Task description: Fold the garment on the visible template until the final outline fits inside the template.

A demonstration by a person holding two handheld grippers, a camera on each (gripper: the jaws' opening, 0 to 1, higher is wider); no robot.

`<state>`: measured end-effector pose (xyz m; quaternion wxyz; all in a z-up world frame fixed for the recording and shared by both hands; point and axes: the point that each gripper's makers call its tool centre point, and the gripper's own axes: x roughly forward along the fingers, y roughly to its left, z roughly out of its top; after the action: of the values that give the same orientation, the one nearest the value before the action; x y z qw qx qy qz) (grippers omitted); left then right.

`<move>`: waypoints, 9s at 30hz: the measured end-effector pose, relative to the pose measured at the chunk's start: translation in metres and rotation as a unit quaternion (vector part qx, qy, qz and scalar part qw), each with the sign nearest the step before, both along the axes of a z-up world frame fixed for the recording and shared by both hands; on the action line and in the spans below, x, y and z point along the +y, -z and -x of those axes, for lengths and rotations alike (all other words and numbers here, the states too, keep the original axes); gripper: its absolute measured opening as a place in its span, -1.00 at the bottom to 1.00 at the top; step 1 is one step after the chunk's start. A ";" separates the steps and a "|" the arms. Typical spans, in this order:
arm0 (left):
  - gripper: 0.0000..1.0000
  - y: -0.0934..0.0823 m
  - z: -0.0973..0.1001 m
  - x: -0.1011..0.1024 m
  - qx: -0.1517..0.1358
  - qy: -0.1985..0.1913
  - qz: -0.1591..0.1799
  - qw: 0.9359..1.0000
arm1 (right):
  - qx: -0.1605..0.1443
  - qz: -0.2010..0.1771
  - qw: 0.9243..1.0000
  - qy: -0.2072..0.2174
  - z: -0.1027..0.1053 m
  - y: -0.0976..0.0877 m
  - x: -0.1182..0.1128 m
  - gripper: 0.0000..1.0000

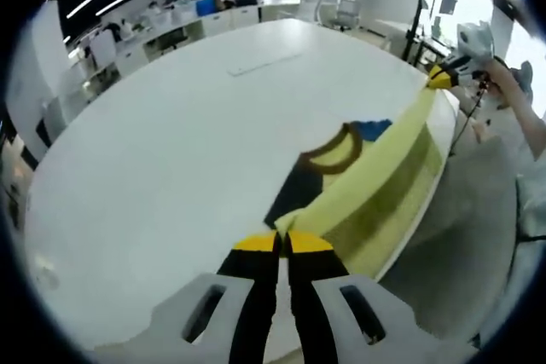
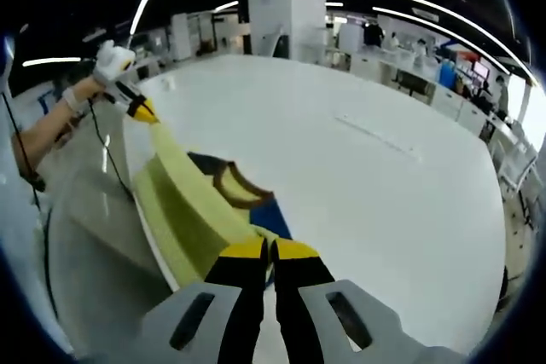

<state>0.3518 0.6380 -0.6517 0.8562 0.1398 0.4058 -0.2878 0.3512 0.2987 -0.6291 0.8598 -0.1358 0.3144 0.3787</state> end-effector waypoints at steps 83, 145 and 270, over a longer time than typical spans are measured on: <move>-0.99 0.082 -0.050 -0.005 0.055 -0.026 0.012 0.998 | 0.062 -0.031 0.996 0.062 -0.055 0.084 -0.006 -0.93; -0.92 0.095 -0.059 -0.003 0.042 -0.039 0.006 0.998 | 0.069 -0.020 0.993 0.089 -0.061 0.112 -0.013 -0.90; -0.18 0.078 0.087 -0.008 0.114 -0.059 0.100 0.987 | 0.128 -0.018 0.990 0.048 0.077 0.109 -0.025 -0.33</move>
<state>0.2645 0.6297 -0.7294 0.8297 -0.0043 0.4772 -0.2894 0.2744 0.2740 -0.7377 0.8320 -0.0553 0.4215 0.3564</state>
